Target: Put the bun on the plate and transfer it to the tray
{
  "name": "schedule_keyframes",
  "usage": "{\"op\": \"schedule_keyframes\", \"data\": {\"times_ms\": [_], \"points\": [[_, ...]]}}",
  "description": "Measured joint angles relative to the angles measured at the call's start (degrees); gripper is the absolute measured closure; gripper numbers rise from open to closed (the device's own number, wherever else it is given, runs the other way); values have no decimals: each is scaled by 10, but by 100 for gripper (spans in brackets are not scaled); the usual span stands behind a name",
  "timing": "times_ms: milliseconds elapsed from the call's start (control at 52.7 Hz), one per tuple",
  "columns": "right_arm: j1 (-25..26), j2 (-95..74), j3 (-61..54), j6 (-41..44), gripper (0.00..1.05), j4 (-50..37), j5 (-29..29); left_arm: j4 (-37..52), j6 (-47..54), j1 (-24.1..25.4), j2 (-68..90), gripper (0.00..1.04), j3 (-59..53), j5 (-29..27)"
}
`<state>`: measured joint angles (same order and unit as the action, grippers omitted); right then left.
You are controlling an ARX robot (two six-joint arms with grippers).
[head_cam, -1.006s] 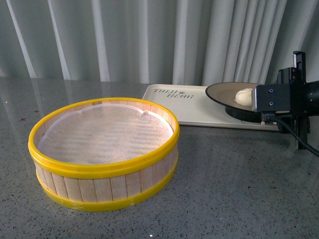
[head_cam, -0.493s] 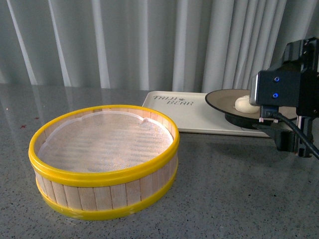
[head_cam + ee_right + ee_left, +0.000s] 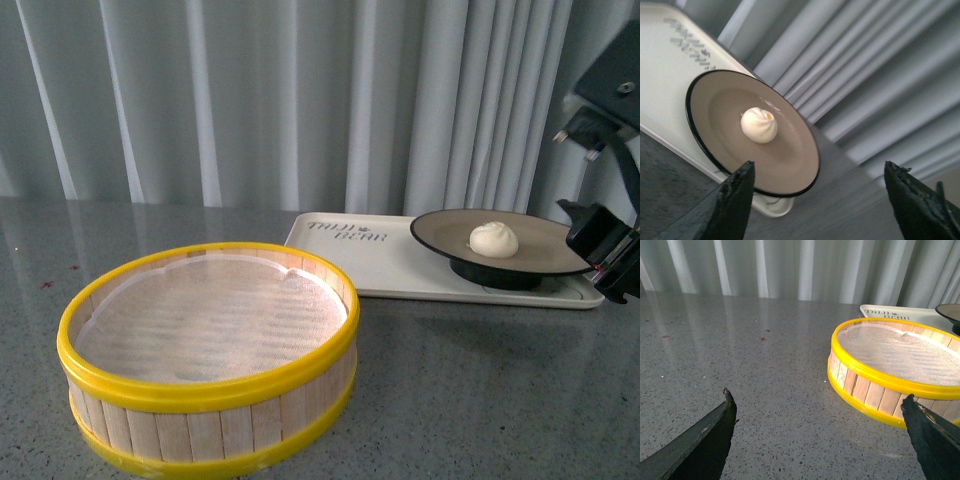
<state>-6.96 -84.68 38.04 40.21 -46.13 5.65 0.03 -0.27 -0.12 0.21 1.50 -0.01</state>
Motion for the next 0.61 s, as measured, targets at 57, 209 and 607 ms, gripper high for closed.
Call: {"op": "schedule_keyframes", "data": {"times_ms": [57,209,607], "points": [[4,20,-33,-116,37,-15,4,0,0,0,0,7,0,-1],[17,81,-118,-331,64,-41,-4,0,0,0,0,7,0,0],[68,228,-268,-393,103,-40,-53,0,0,0,0,7,0,0]]}}
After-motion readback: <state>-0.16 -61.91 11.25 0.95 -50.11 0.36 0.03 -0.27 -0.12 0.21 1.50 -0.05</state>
